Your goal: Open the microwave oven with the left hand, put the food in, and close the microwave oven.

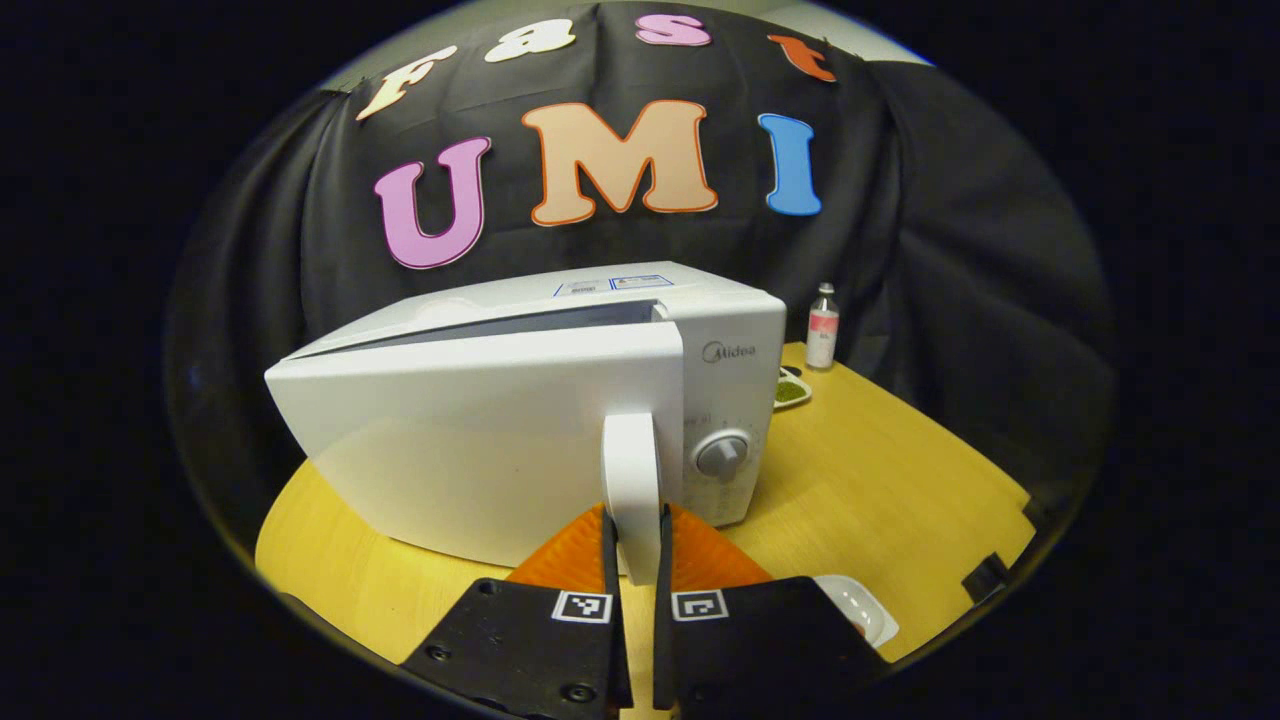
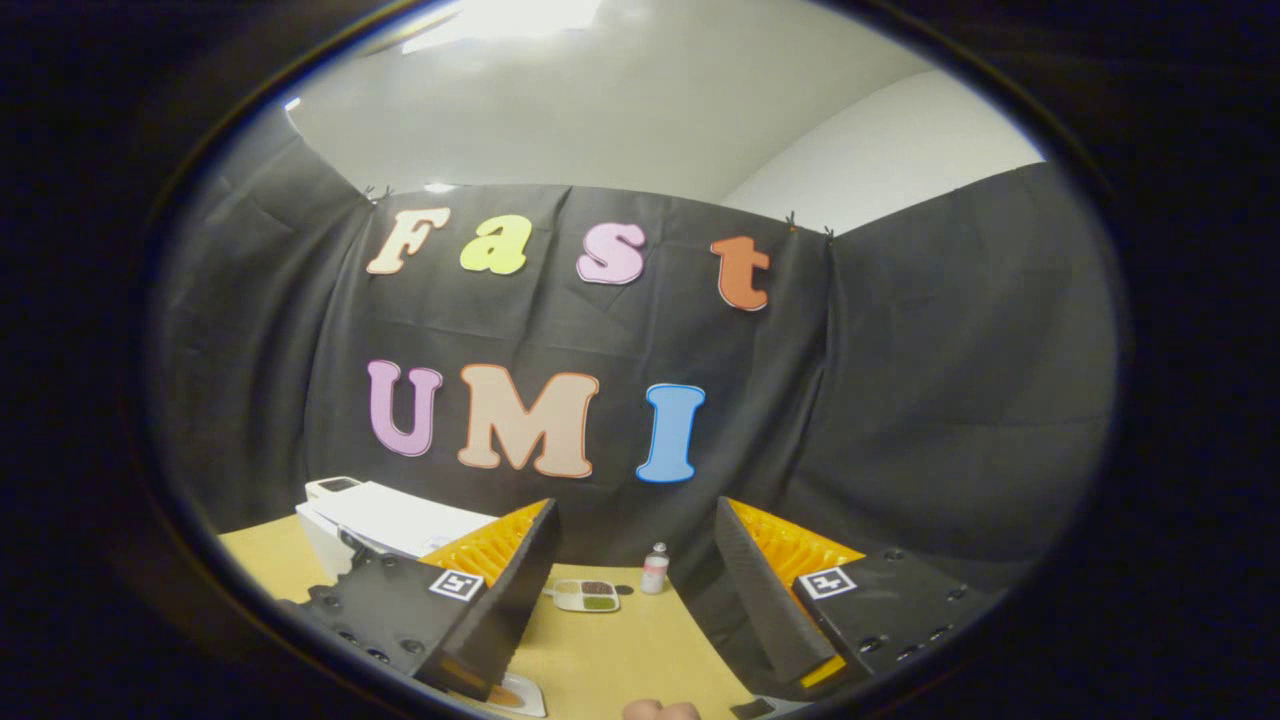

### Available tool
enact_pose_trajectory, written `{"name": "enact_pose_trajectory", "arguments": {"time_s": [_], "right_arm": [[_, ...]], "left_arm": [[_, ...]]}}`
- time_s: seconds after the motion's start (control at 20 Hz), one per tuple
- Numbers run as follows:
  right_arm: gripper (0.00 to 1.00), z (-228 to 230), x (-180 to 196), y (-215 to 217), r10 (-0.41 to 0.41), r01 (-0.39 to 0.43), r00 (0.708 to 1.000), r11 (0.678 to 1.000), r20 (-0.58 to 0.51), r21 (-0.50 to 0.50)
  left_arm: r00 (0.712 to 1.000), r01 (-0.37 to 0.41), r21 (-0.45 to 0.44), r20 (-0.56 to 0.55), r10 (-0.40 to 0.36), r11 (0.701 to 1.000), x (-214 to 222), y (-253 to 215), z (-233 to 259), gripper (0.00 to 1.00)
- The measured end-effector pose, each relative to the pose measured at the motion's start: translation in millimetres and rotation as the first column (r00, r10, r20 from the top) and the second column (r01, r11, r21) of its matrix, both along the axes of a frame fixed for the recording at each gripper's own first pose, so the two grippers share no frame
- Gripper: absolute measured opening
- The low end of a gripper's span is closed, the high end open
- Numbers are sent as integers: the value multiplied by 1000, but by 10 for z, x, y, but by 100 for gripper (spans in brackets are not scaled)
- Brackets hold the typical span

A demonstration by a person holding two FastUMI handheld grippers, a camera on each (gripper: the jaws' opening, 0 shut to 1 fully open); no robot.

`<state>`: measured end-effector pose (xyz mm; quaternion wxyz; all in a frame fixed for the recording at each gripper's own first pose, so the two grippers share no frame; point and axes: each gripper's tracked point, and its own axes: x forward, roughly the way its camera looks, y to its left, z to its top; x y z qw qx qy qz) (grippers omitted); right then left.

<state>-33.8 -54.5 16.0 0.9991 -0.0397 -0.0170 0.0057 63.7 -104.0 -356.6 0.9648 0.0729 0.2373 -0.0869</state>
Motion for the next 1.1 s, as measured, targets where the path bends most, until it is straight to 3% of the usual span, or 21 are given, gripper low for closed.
{"name": "enact_pose_trajectory", "arguments": {"time_s": [0.55, 1.1], "right_arm": [[96, -300, 82, 672, 161, -162, 985, 987, -55, -1], [97, -546, 66, 1297, 257, -256, 962, 966, -93, 24]], "left_arm": [[998, 30, -85, -44, -34, 996, -984, 512, 108, 7], [996, -74, -94, -52, 70, 993, -1870, 1655, 239, 8]]}}
